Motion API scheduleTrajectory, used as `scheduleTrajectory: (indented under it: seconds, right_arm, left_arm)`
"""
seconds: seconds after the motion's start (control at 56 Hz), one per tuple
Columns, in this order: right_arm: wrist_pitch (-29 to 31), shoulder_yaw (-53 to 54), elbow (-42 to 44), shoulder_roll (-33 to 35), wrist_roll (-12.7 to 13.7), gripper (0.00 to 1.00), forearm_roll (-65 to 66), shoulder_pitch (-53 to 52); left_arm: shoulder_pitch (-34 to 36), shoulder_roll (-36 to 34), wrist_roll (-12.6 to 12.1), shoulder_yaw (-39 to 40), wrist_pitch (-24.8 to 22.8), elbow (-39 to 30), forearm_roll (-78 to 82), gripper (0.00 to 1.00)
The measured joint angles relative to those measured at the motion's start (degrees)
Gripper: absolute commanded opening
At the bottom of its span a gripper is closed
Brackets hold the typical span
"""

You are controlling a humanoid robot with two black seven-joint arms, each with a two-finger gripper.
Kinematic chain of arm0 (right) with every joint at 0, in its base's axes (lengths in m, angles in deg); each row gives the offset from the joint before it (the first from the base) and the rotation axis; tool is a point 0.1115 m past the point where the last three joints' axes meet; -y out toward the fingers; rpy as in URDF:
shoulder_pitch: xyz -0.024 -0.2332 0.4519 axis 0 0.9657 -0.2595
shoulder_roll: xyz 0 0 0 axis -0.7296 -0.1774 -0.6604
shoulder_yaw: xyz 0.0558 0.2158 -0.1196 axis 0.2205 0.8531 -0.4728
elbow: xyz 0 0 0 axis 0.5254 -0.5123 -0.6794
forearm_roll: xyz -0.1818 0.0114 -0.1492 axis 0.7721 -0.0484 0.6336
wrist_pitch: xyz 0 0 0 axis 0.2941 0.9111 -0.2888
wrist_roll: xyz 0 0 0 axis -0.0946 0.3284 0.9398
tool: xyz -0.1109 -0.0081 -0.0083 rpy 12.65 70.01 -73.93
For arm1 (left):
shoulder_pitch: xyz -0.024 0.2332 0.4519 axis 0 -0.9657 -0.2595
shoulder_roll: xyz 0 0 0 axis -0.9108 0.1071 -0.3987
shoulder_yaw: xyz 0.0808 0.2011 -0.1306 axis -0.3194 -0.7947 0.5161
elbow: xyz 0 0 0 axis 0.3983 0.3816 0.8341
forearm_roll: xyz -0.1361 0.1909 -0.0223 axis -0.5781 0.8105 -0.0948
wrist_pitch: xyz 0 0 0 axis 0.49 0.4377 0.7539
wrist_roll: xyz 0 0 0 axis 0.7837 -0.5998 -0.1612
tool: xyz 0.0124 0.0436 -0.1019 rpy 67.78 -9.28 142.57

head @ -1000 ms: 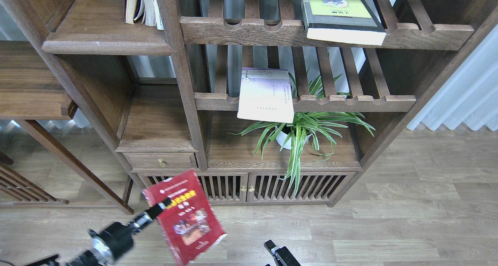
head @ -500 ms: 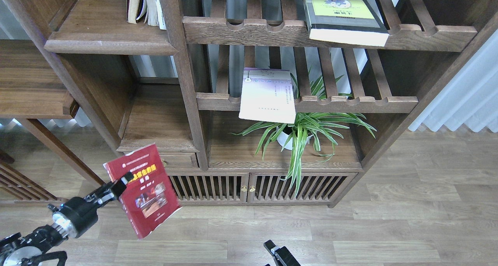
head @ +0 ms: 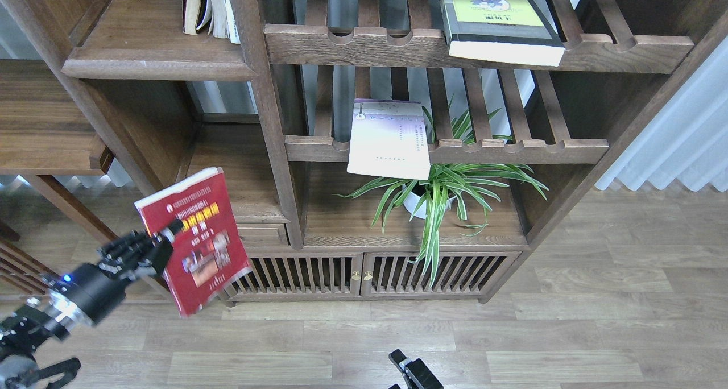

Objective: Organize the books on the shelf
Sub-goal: 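Release with the right gripper and lift the red book with the left, then raise the red book with the left gripper onto the upper shelf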

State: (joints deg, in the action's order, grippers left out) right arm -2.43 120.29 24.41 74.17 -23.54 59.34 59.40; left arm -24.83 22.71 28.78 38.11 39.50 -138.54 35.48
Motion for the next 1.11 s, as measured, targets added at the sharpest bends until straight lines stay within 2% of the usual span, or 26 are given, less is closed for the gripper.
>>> scheduleTrajectory:
  seconds: [0.196, 0.268, 0.393, 0.518, 0.625, 0.84, 1.108]
  right_arm:
    - [0.0, 0.0, 0.48, 0.1, -0.01, 0.99, 0.0, -0.13]
    - [0.0, 0.0, 0.6, 0.1, -0.01, 0.99, 0.0, -0.38]
    - [0.0, 0.0, 1.17, 0.02, -0.01, 0.99, 0.0, -0.51]
    - [0.0, 0.0, 1.63, -0.12, -0.03, 0.99, 0.0, -0.53]
    - [0.0, 0.0, 1.78, -0.18, -0.09, 0.99, 0.0, -0.53]
    - [0.0, 0.0, 1.8, -0.15, -0.1, 0.99, 0.0, -0.53]
    - [0.0, 0.0, 1.8, 0.01, -0.1, 0.99, 0.0, -0.45]
  left_arm:
    - [1.21, 5.98, -2.4, 7.66, 0.0, -0.22, -1.52, 0.04]
    - [1.93, 7.82, -4.14, 9.15, 0.0, -0.22, -3.64, 0.04]
    - [3.82, 9.52, -10.12, 11.77, 0.0, -0.22, -10.52, 0.03]
    - [6.5, 9.85, -17.42, 13.16, 0.0, -0.21, -19.32, 0.03]
    - [9.84, 10.05, -21.37, 14.99, 0.0, -0.18, -23.64, 0.03]
    - [15.67, 9.53, -22.81, 19.04, 0.0, -0.18, -25.53, 0.03]
    - [22.63, 6.0, -24.49, 19.54, 0.0, 0.03, -26.07, 0.04]
